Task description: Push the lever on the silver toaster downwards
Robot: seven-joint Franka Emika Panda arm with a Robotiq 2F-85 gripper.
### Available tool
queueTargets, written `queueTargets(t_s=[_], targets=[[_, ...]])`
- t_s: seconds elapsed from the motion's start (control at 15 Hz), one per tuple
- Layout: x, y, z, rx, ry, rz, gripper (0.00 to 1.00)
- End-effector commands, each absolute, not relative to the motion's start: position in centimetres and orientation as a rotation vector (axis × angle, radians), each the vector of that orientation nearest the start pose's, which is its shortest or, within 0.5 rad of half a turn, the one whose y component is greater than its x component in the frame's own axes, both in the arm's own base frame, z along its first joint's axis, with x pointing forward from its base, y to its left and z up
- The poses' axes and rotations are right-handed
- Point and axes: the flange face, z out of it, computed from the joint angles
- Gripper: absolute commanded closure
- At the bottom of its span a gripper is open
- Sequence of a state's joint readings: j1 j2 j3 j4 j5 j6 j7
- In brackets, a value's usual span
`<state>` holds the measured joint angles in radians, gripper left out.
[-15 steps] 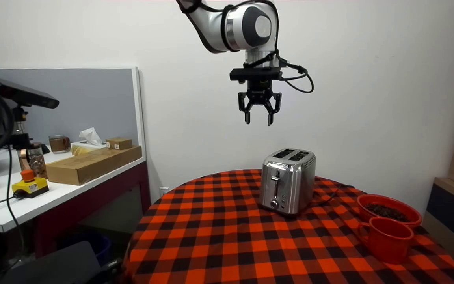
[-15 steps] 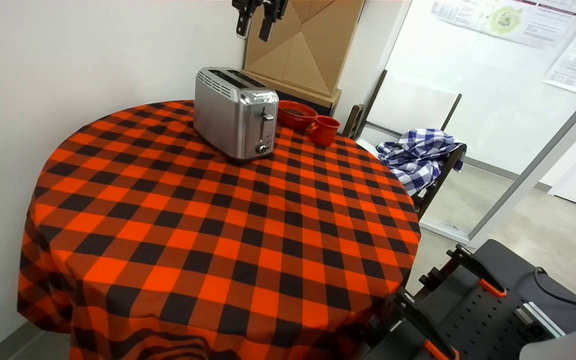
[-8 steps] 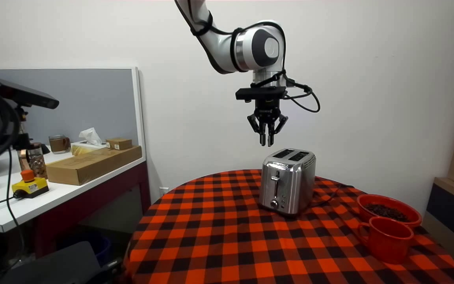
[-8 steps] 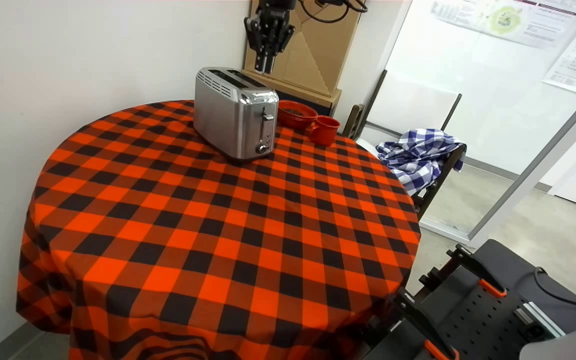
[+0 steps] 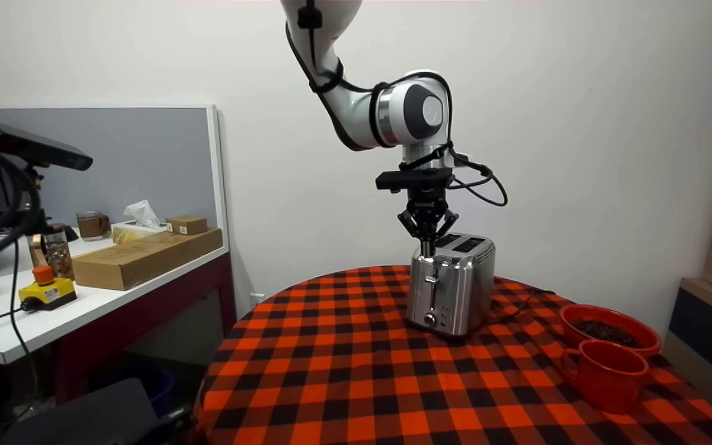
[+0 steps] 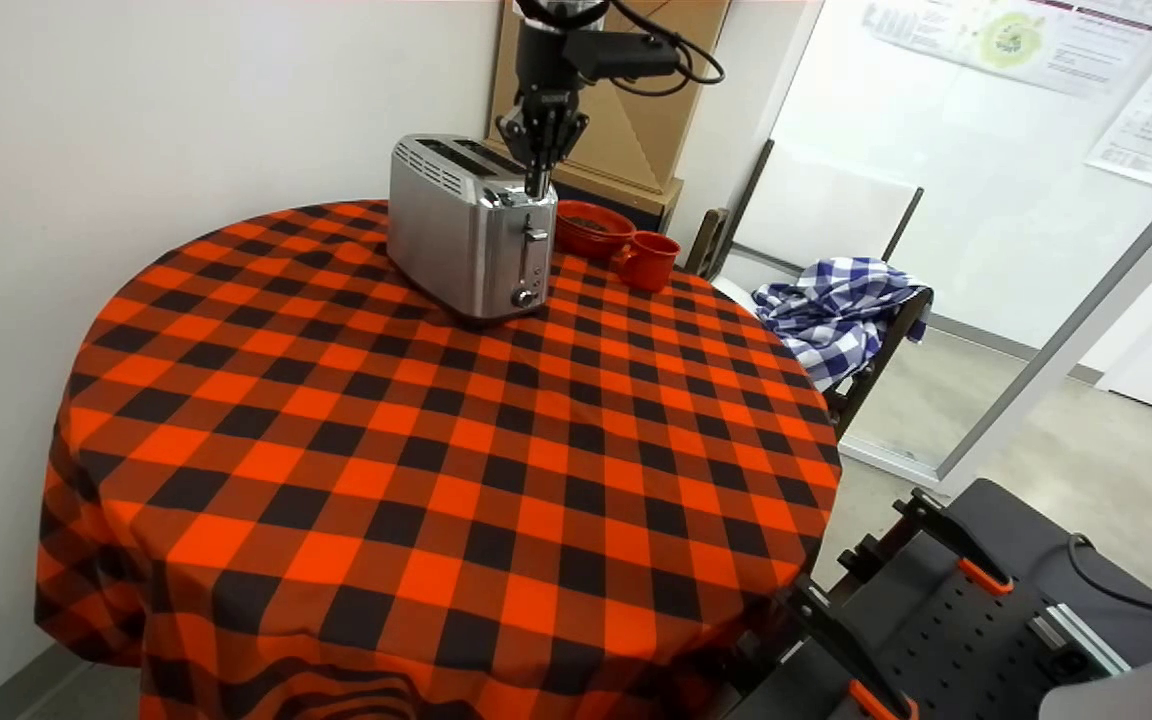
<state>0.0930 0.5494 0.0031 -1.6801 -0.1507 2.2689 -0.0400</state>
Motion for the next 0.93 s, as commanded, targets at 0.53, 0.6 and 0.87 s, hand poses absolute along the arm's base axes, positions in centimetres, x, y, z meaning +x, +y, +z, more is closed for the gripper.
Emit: queueTargets(t_s=[0.53,0.6,0.87], targets=[[69.4,5.9,24.2,-3.278,-0.405,-0.160,0.99],[69.4,6.2,23.5,-3.278,-0.427,-0.169,0.99],[69.4,6.9,21.1,-3.293,-0.495,-0.194,0.99]])
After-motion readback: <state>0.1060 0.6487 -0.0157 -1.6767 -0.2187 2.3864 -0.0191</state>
